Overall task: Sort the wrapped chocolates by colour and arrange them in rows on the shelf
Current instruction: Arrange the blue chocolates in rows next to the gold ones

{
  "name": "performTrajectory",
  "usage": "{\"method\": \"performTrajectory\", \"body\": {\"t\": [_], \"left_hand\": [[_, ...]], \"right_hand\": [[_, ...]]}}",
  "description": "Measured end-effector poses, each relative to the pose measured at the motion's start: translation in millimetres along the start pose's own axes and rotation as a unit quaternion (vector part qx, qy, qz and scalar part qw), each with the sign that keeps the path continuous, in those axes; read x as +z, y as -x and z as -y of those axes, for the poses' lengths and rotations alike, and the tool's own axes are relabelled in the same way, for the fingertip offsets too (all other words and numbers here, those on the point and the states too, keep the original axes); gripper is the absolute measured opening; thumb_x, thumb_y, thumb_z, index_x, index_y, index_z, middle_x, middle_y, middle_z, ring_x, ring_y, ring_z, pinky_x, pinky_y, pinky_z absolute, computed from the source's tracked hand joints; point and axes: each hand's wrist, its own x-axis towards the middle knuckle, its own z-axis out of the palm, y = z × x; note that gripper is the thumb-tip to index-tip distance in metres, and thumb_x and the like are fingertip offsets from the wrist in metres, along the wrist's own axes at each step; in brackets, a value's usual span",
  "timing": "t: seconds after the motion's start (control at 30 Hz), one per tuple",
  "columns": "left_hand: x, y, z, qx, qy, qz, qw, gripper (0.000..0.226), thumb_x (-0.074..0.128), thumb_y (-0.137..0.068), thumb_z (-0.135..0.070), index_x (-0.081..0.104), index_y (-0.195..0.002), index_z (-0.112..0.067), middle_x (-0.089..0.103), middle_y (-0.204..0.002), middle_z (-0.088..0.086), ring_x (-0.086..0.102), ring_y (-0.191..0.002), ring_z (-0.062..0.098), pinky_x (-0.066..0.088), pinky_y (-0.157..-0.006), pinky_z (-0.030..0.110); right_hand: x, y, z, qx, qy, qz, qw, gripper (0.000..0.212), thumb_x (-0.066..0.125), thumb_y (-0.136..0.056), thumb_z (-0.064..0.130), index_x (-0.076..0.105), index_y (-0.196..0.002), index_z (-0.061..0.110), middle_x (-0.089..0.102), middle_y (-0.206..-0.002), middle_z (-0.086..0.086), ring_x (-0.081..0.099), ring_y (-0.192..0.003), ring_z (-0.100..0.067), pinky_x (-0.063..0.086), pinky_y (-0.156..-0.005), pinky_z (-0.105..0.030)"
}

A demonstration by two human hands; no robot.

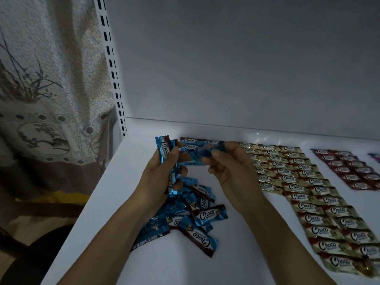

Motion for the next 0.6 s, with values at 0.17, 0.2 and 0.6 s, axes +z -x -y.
{"method": "performTrajectory", "body": {"t": [0.17,0.2,0.6], "left_hand": [[2,-1,1,-0.017,-0.005,0.027,0.999,0.029,0.051,-0.088,-0.032,0.059,-0.112,-0.017,0.071,-0.089,0.001,0.052,-0.056,0.009,0.034,-0.039,0.017],[1,-1,1,-0.014,-0.003,0.03,0.999,0.03,0.052,-0.086,-0.033,0.06,-0.111,-0.017,0.071,-0.089,0.002,0.051,-0.056,0.009,0.034,-0.038,0.016],[-2,-1,6,0.075,-0.158,0.055,0.983,0.011,0.055,-0.094,-0.009,0.059,-0.103,-0.014,0.052,-0.06,-0.004,0.047,-0.054,0.009,0.035,-0.041,0.017]], "right_hand": [[-4,-2,4,0.061,-0.129,0.049,0.988,0.003,0.067,-0.069,0.014,0.068,-0.072,0.015,0.071,-0.084,-0.005,0.069,-0.075,-0.017,0.054,-0.059,-0.022],[-4,-2,4,0.062,-0.127,0.053,0.989,0.004,0.071,-0.071,0.014,0.069,-0.069,0.017,0.071,-0.083,-0.004,0.068,-0.073,-0.016,0.054,-0.06,-0.022],[-2,-1,-7,-0.018,0.129,0.07,0.989,0.031,0.056,-0.07,-0.007,0.063,-0.086,0.018,0.069,-0.1,-0.005,0.059,-0.073,-0.015,0.048,-0.062,-0.027]]}}
